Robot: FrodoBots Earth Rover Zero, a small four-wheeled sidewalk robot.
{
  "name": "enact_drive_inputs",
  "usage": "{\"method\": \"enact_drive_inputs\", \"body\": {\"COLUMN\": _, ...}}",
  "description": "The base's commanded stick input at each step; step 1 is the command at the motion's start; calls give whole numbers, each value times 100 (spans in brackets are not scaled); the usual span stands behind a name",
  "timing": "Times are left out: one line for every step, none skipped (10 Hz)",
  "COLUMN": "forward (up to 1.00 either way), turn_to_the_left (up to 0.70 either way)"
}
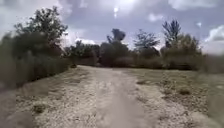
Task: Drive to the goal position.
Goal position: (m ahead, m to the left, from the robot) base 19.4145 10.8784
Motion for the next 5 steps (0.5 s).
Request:
{"method": "enact_drive_inputs", "body": {"forward": 85, "turn_to_the_left": 0}}
{"method": "enact_drive_inputs", "body": {"forward": 85, "turn_to_the_left": 0}}
{"method": "enact_drive_inputs", "body": {"forward": 85, "turn_to_the_left": 0}}
{"method": "enact_drive_inputs", "body": {"forward": 85, "turn_to_the_left": 0}}
{"method": "enact_drive_inputs", "body": {"forward": 85, "turn_to_the_left": 0}}
